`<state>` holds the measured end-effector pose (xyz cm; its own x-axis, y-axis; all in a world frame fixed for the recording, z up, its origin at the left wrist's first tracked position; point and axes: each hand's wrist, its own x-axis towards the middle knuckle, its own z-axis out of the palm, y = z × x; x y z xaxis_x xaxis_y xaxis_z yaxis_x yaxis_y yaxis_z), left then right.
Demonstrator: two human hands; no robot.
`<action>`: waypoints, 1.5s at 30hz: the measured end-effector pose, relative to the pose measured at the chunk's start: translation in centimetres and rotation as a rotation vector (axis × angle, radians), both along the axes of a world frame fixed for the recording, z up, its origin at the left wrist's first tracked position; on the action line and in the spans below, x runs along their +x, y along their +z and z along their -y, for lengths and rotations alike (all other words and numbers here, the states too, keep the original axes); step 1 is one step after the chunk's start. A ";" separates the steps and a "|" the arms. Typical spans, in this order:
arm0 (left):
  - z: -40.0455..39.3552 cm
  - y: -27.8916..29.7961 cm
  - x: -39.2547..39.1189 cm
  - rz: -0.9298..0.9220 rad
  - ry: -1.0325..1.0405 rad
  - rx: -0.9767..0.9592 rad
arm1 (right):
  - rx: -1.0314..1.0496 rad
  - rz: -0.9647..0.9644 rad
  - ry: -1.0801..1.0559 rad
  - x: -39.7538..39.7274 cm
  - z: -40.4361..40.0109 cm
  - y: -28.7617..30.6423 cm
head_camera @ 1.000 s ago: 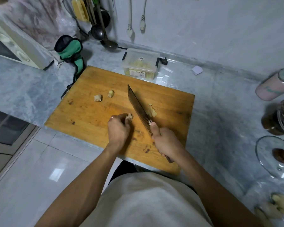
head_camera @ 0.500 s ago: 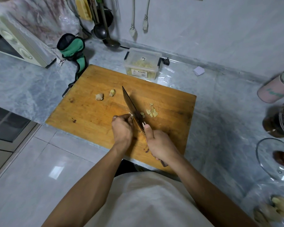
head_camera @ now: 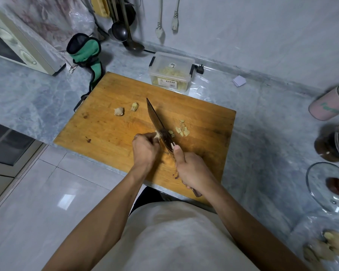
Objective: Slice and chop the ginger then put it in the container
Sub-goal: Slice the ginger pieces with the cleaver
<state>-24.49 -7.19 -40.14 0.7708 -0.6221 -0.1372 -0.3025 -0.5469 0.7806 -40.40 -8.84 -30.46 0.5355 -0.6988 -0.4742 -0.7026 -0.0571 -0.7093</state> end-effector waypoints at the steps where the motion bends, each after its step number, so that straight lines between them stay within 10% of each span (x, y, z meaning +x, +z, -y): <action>1: 0.0 0.0 -0.2 0.013 0.000 -0.007 | 0.002 0.001 0.000 0.0 0.0 -0.1; 45: -1.4 1.2 1.0 0.286 -0.349 0.147 | 0.070 0.045 -0.171 -1.4 0.8 -2.6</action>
